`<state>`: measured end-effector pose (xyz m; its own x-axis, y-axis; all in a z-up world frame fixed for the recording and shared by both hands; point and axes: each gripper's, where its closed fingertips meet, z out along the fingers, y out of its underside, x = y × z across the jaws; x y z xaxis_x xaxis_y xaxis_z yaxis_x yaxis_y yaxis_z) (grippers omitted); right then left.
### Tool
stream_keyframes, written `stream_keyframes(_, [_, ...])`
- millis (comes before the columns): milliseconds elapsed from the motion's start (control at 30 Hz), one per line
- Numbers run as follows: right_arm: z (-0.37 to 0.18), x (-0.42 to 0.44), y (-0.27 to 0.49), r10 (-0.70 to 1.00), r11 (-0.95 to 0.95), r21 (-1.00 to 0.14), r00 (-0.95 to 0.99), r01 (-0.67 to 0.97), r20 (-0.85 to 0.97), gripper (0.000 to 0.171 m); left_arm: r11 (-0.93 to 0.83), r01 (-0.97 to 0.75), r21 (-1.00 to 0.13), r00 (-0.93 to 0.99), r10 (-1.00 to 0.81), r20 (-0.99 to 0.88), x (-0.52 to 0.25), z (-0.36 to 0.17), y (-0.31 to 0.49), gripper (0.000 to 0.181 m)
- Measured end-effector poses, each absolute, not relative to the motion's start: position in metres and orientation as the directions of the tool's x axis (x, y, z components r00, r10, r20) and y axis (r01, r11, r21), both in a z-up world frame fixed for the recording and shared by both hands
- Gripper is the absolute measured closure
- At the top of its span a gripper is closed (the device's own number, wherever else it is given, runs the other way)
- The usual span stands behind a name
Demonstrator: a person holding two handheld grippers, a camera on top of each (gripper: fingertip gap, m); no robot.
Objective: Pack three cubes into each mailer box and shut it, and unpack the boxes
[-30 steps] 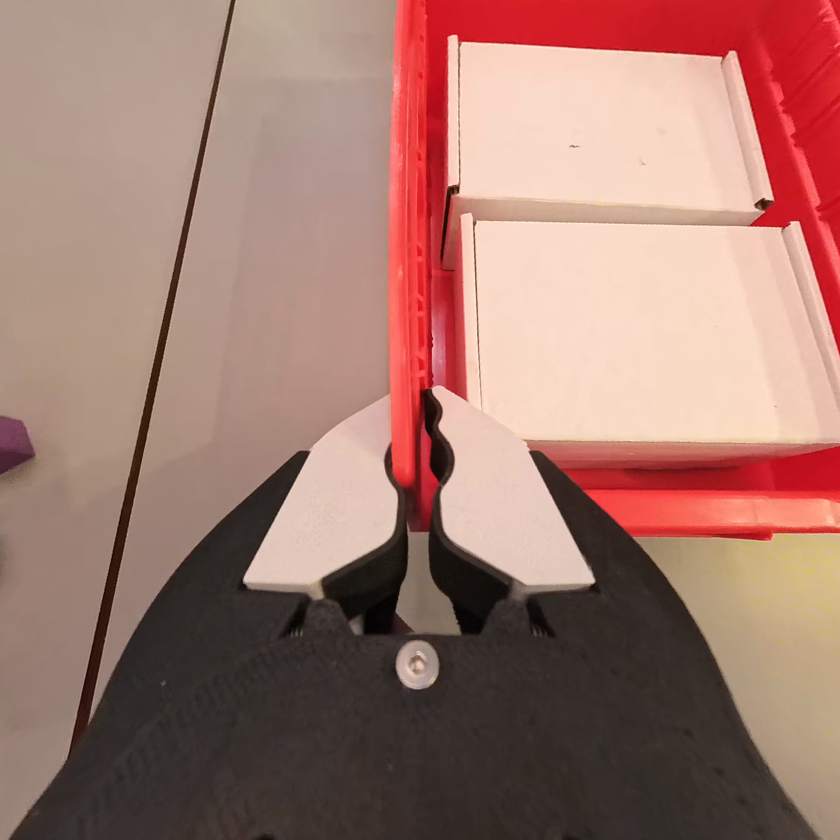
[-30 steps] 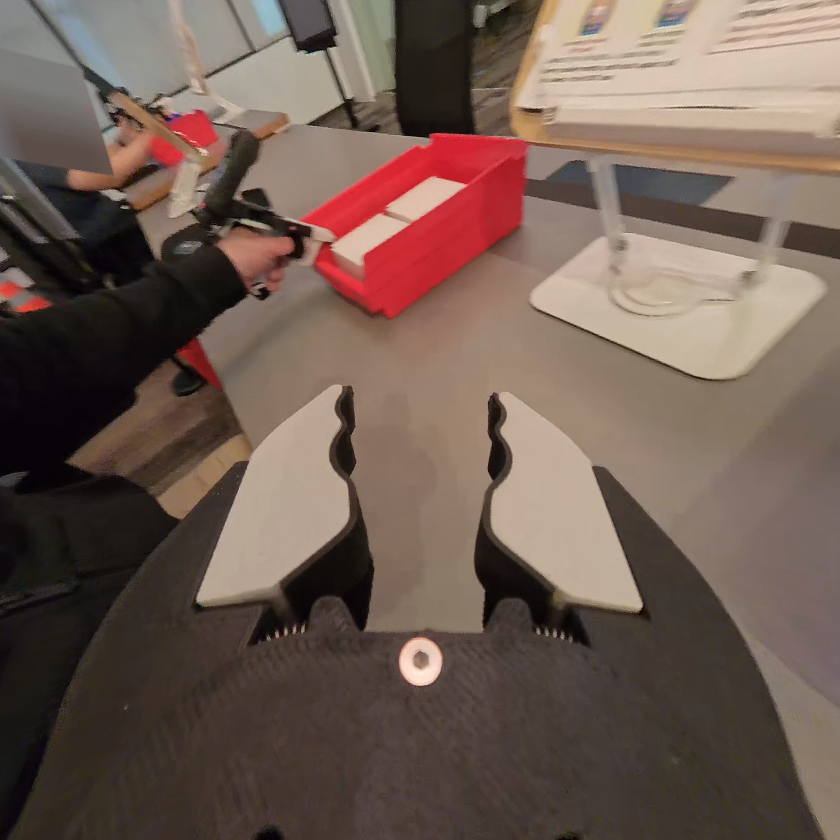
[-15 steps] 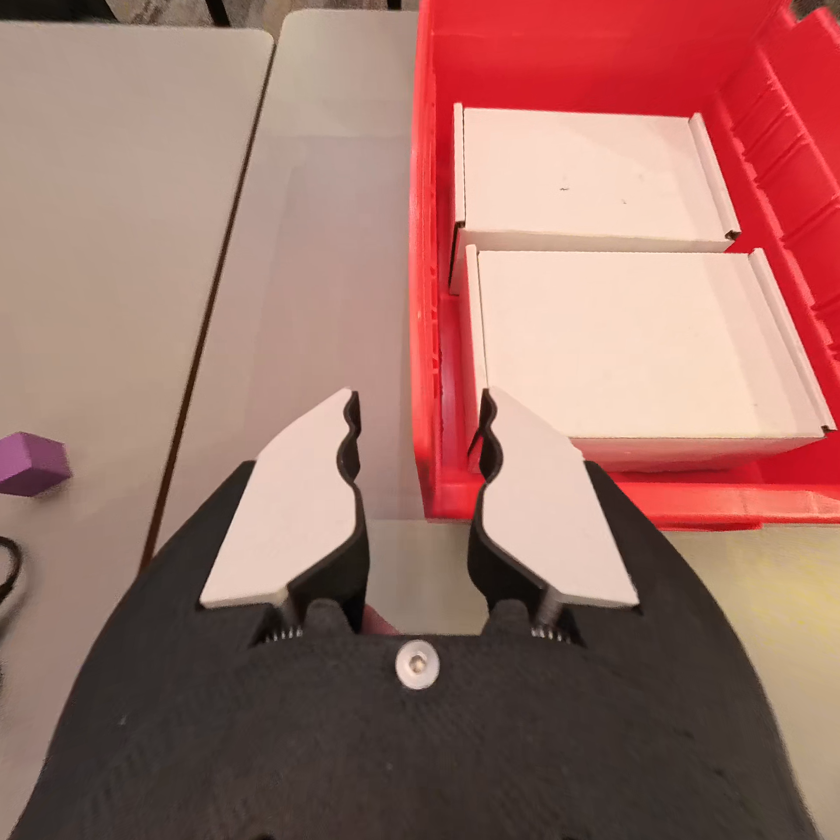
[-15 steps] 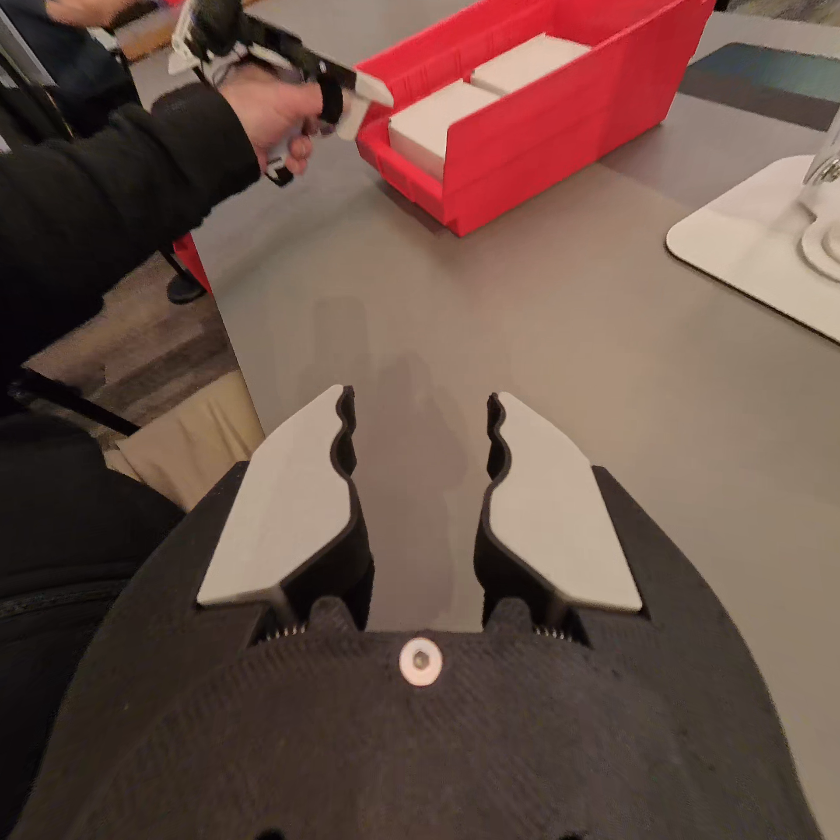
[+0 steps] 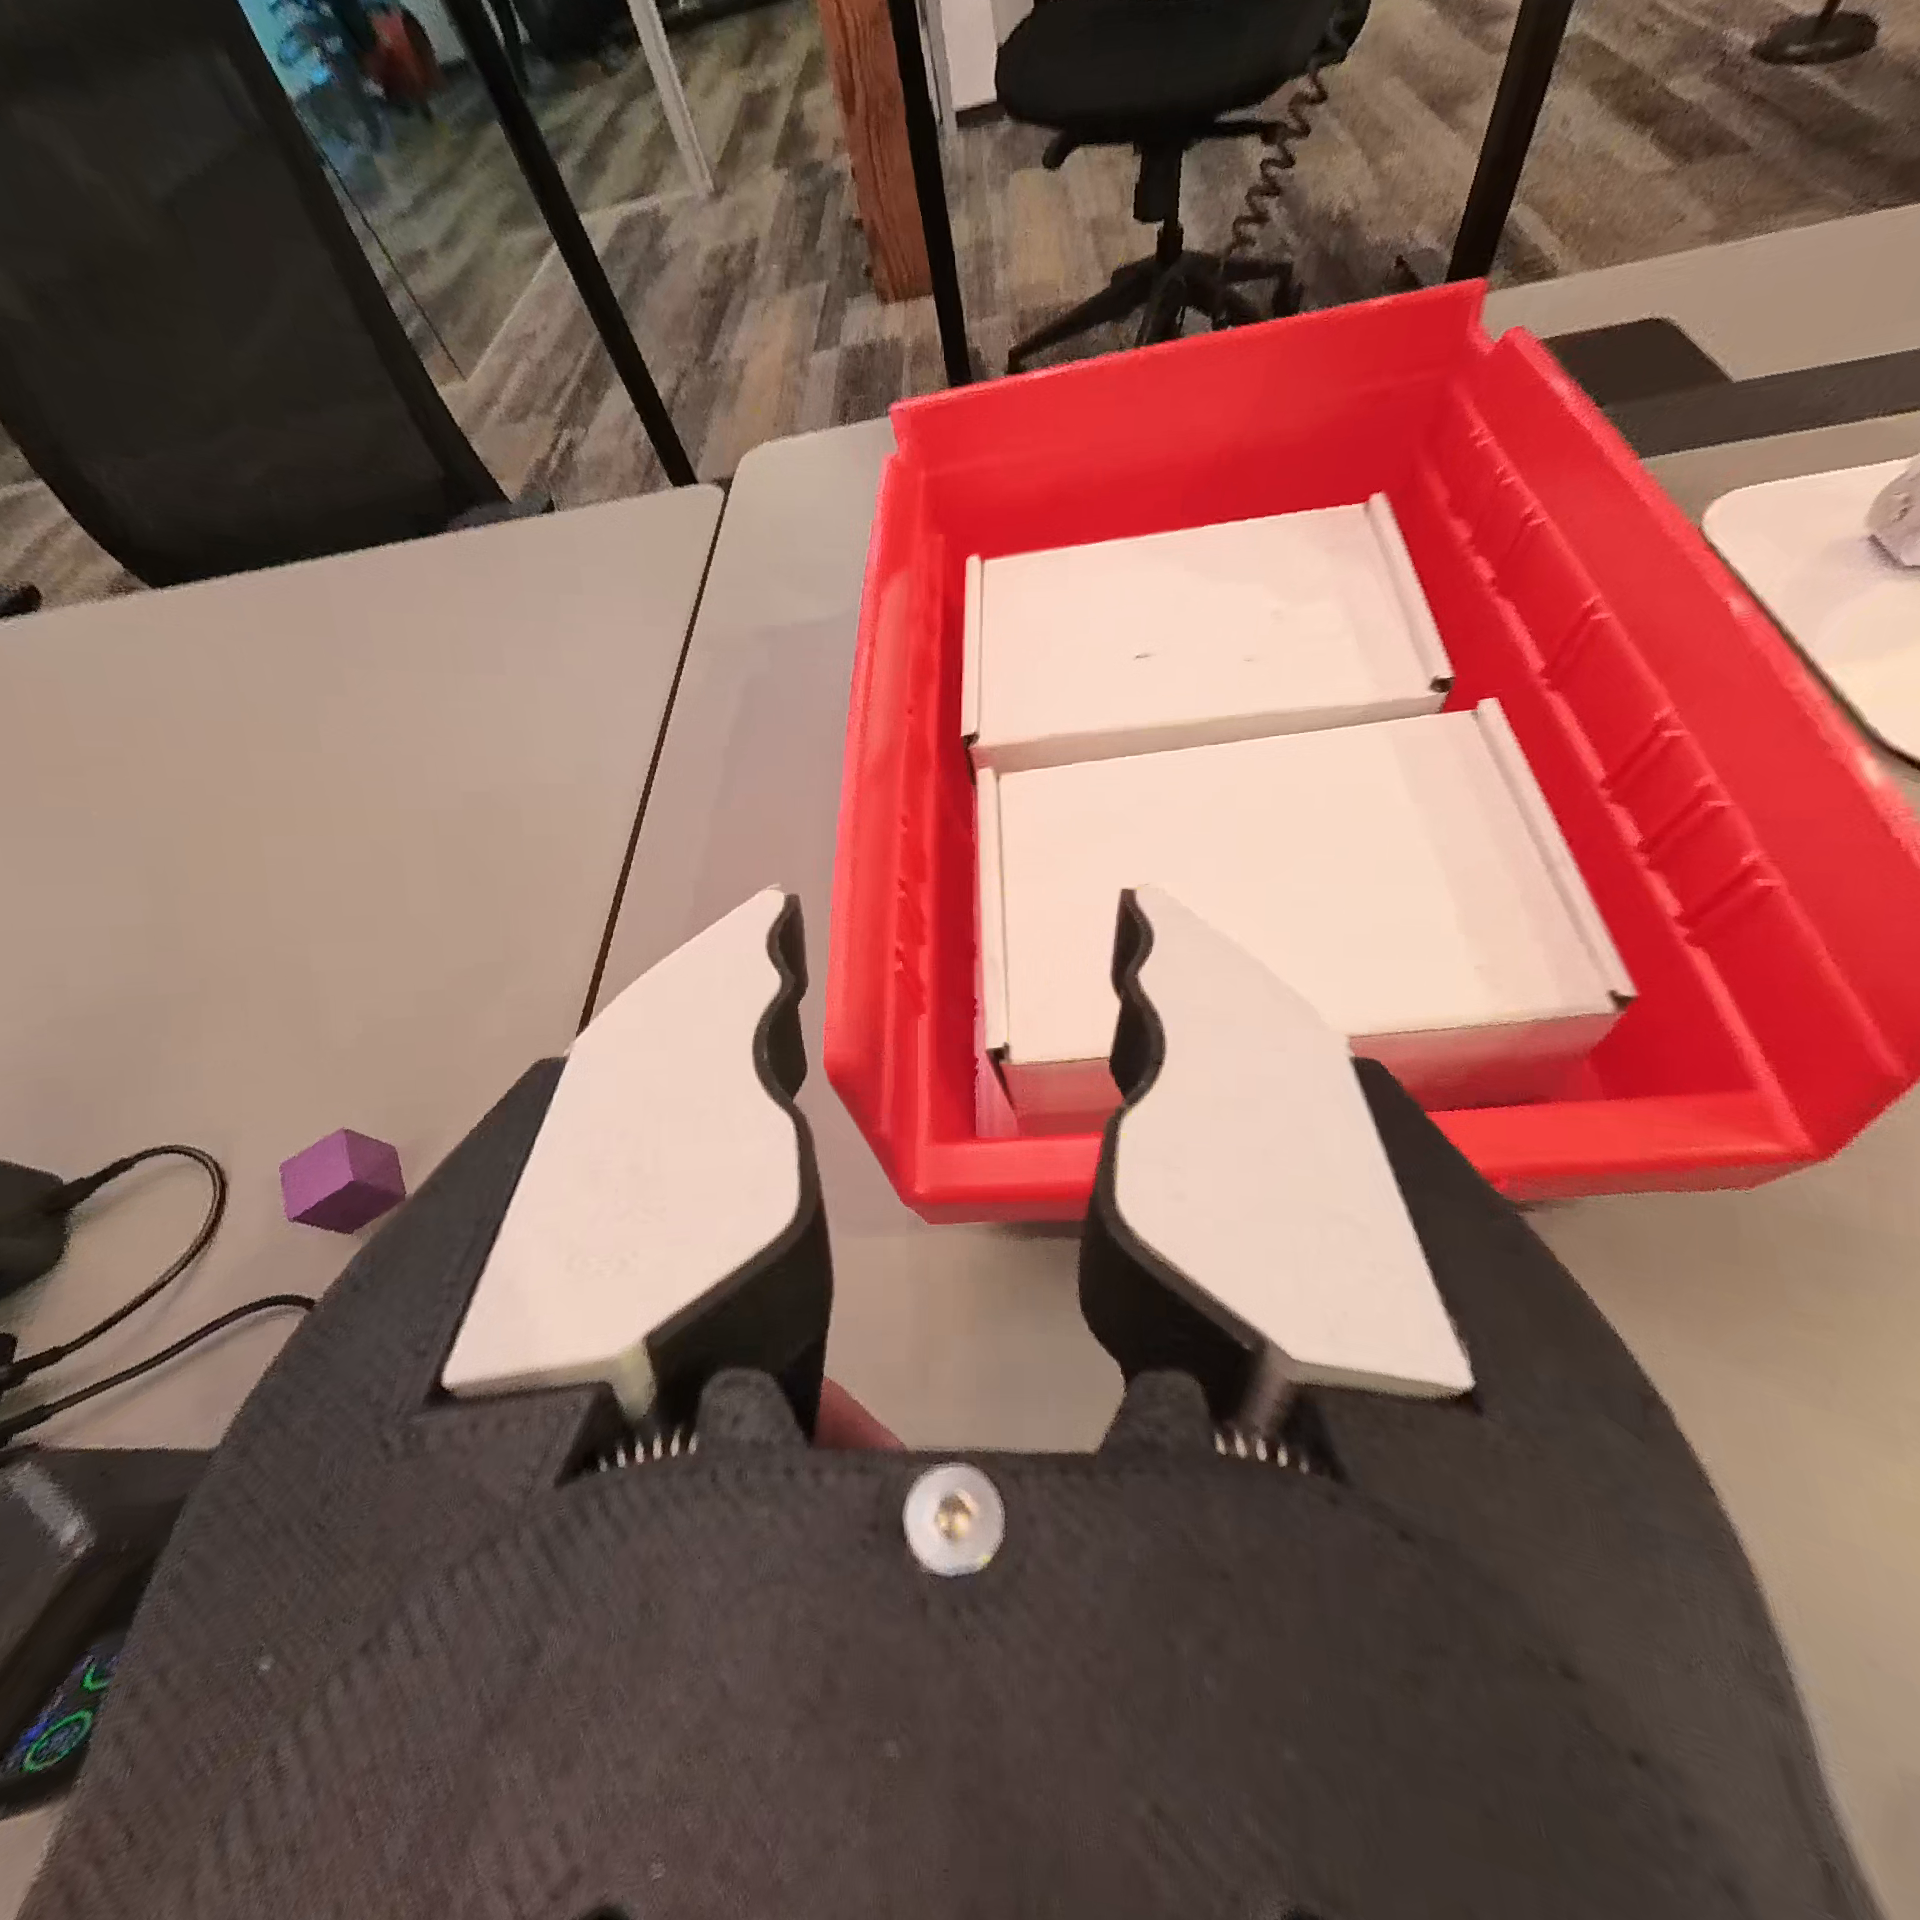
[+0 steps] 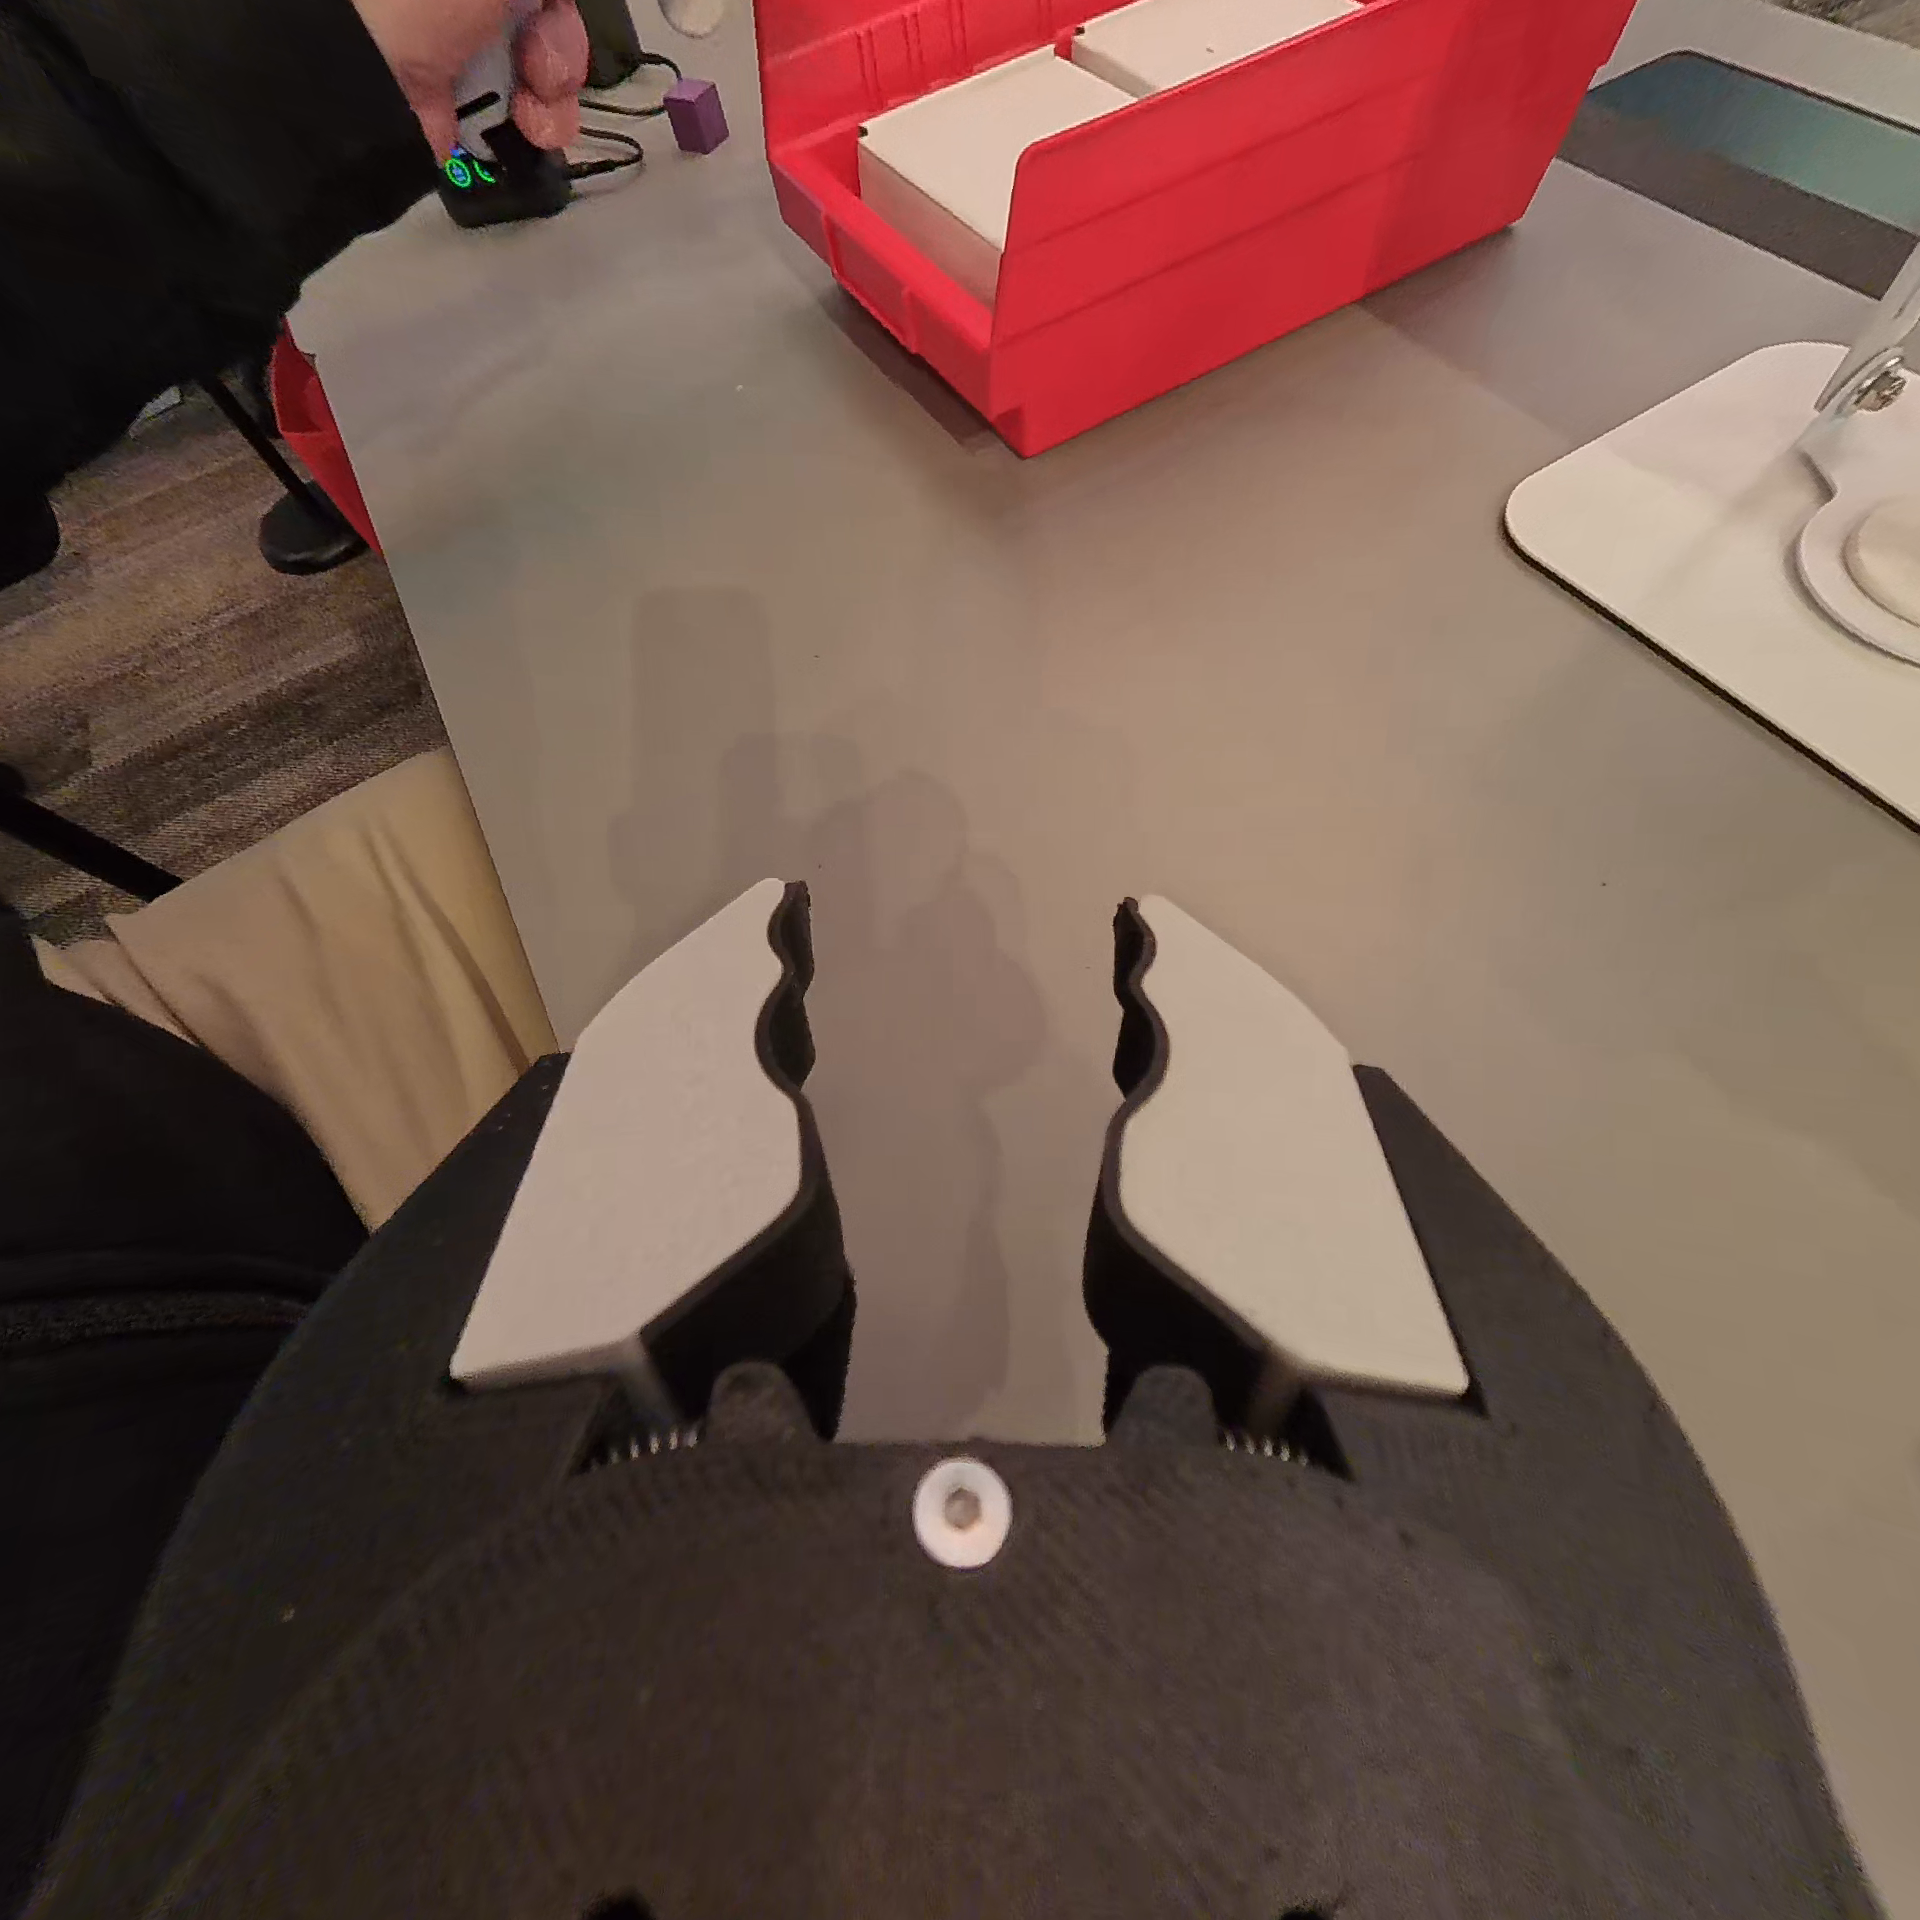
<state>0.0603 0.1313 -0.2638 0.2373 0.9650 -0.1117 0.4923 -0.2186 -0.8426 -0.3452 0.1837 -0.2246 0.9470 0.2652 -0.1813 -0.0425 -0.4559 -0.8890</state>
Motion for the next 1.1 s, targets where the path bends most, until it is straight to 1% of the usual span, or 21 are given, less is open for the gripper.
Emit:
stream_keyframes(133, [-0.266, 0.061, 0.132, 0.964, -0.226, -0.839, 0.238, 0.496, -0.119, 0.116, -0.448, -0.114, -0.887, 0.954, 0.201, -0.224, -0.322, -0.225, 0.187, 0.124])
stream_keyframes(200, [-0.267, 0.062, 0.134, 0.962, -0.235, -0.839, 0.241, 0.491, -0.128, 0.116, -0.467, -0.138, -0.873, 0.954, 0.173, -0.244, -0.314, -0.23, 0.192, 0.121])
stream_keyframes(300, [-0.267, 0.064, 0.137, 0.959, -0.246, -0.838, 0.247, 0.487, -0.138, 0.116, -0.488, -0.143, -0.861, 0.969, 0.11, -0.223, -0.3, -0.238, 0.197, 0.117])
stream_keyframes(400, [-0.267, 0.065, 0.137, 0.957, -0.258, -0.838, 0.247, 0.48, -0.153, 0.116, -0.503, -0.203, -0.84, 0.964, 0.048, -0.261, -0.294, -0.241, 0.196, 0.113])
stream_keyframes(467, [-0.266, 0.066, 0.137, 0.957, -0.257, -0.84, 0.247, 0.477, -0.153, 0.116, -0.505, -0.267, -0.821, 0.953, -0.013, -0.302, -0.289, -0.24, 0.195, 0.112])
stream_keyframes(600, [-0.266, 0.065, 0.135, 0.959, -0.253, -0.84, 0.241, 0.48, -0.152, 0.116, -0.524, -0.428, -0.736, 0.896, -0.141, -0.42, -0.284, -0.239, 0.192, 0.111])
stream_keyframes(667, [-0.267, 0.064, 0.134, 0.96, -0.253, -0.837, 0.235, 0.484, -0.154, 0.116, -0.544, -0.51, -0.666, 0.854, -0.223, -0.471, -0.284, -0.242, 0.192, 0.11])
stream_keyframes(733, [-0.268, 0.064, 0.133, 0.96, -0.256, -0.836, 0.231, 0.486, -0.16, 0.116, -0.527, -0.6, -0.602, 0.796, -0.312, -0.519, -0.283, -0.241, 0.196, 0.108])
stream_keyframes(800, [-0.268, 0.063, 0.132, 0.959, -0.261, -0.835, 0.229, 0.485, -0.167, 0.116, -0.514, -0.693, -0.506, 0.719, -0.438, -0.539, -0.283, -0.245, 0.2, 0.107])
stream_keyframes(933, [-0.269, 0.063, 0.132, 0.957, -0.272, -0.832, 0.227, 0.484, -0.181, 0.116, -0.489, -0.805, -0.336, 0.593, -0.651, -0.473, -0.285, -0.259, 0.212, 0.101])
stream_keyframes(1000, [-0.27, 0.063, 0.133, 0.956, -0.278, -0.829, 0.227, 0.485, -0.188, 0.115, -0.461, -0.856, -0.235, 0.516, -0.722, -0.461, -0.289, -0.267, 0.221, 0.093])
stream_keyframes(1100, [-0.272, 0.064, 0.135, 0.951, -0.294, -0.824, 0.232, 0.484, -0.203, 0.115, -0.45, -0.885, -0.122, 0.457, -0.785, -0.418, -0.302, -0.281, 0.234, 0.083])
